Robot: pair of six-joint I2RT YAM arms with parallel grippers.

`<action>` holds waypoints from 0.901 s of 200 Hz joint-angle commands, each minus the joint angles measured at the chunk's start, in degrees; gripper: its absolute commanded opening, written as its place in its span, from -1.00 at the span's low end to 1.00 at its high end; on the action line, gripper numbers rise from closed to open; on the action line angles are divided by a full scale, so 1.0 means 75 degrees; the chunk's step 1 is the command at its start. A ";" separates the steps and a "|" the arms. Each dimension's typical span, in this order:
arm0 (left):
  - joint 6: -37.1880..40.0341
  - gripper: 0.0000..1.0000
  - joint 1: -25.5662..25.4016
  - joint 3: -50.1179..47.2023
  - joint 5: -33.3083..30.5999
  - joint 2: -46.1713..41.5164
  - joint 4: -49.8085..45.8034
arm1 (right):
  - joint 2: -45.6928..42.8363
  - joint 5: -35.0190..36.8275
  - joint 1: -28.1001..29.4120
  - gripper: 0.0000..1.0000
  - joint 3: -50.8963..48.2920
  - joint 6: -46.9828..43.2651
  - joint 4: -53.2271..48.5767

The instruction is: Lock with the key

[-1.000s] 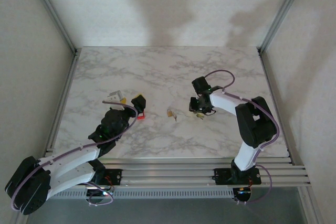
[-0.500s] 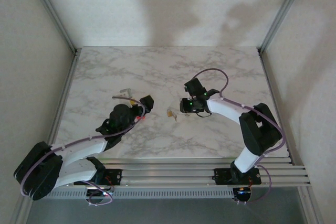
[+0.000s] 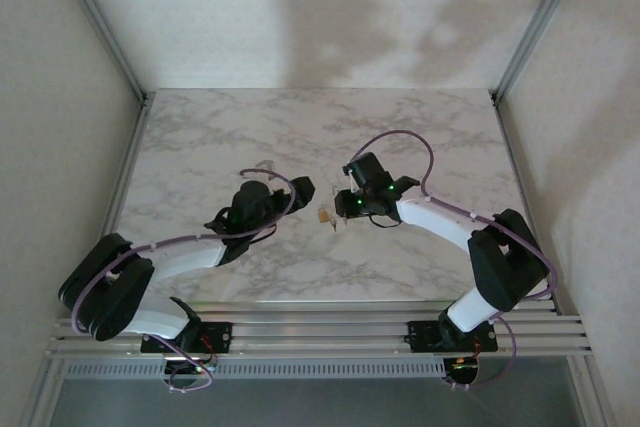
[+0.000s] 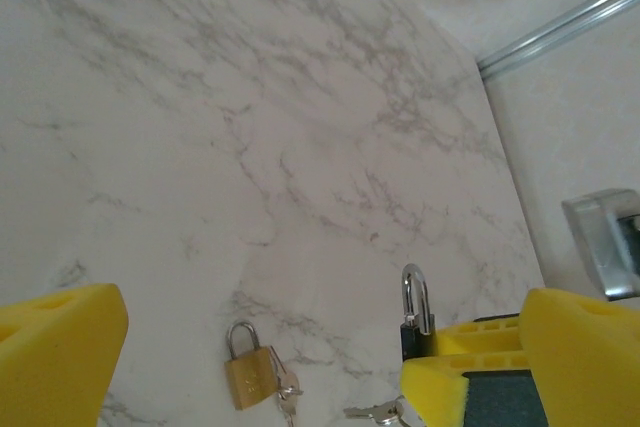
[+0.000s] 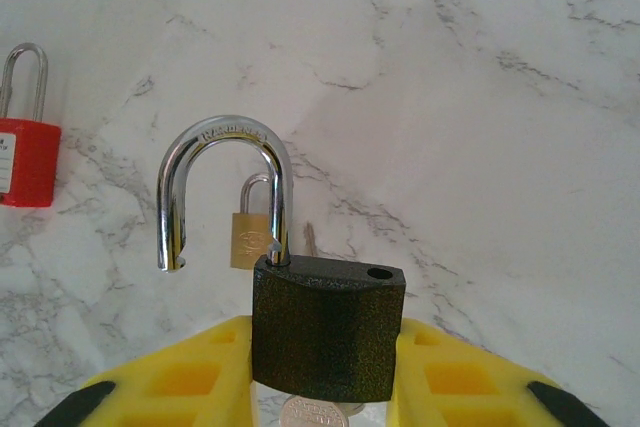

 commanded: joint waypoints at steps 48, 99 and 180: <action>-0.0738 0.94 -0.0260 0.0723 0.0859 0.0987 0.0277 | -0.0257 -0.0227 0.0225 -0.39 -0.0117 -0.0283 0.0300; -0.0975 0.83 -0.0355 0.0888 0.1126 0.1456 0.0563 | -0.0237 -0.0266 0.0319 -0.40 -0.0120 -0.0361 0.0359; -0.1129 0.43 -0.0354 0.1064 0.1305 0.1798 0.0797 | -0.0150 -0.0238 0.0407 -0.41 -0.0084 -0.0416 0.0359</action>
